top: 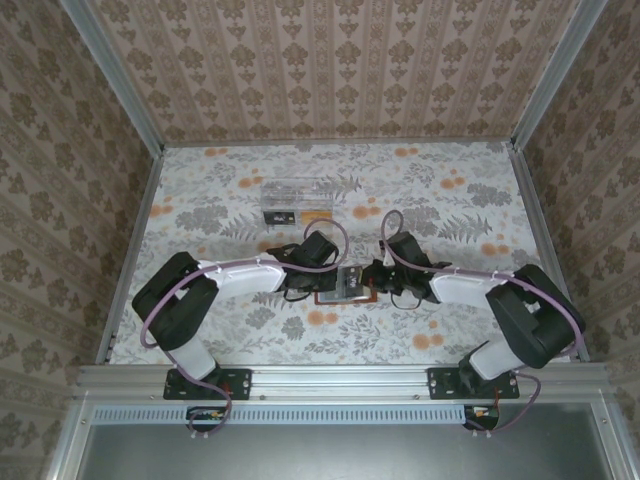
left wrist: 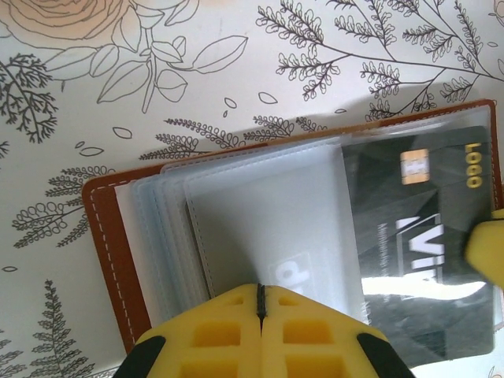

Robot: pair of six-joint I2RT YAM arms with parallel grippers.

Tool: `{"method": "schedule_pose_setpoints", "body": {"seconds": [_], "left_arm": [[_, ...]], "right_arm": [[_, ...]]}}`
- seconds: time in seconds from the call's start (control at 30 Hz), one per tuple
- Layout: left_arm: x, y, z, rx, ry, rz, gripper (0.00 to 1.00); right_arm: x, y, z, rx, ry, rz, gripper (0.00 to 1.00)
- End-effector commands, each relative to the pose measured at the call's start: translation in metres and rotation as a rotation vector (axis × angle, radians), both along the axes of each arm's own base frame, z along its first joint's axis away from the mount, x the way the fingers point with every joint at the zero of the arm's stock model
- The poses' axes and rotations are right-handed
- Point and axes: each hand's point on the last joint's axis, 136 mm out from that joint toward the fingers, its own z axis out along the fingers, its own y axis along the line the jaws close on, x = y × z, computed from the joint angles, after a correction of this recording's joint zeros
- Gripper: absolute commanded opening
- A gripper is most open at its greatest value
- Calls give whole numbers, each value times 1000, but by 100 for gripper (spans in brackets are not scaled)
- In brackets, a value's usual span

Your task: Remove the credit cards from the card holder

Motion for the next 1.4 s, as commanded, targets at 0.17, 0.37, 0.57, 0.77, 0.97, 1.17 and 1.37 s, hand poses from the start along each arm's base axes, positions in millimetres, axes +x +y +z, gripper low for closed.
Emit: {"method": "schedule_pose_setpoints", "body": {"seconds": [0.17,0.37,0.57,0.77,0.97,1.17,1.37], "left_arm": [[-13,12,-6,37,41,-13,4],[-4,0,41,-36,-41,-20,14],[4,22,99,-61,-177,46,54],[-2,78,150,-105,-319,186,100],[-21,142,180,-115,-424,293,100],[-43,188,199,-151,-512,357,100],[-60,213,204,-183,-536,396,100]], "right_arm": [[-16,-18,30,3,-67,9,0],[-18,-22,80,20,-176,19,0],[-16,-20,124,16,-267,63,0],[-4,-3,159,-22,-378,191,0],[12,38,182,-145,-519,408,0],[31,89,197,-289,-751,657,0],[58,130,195,-431,-890,878,0]]}}
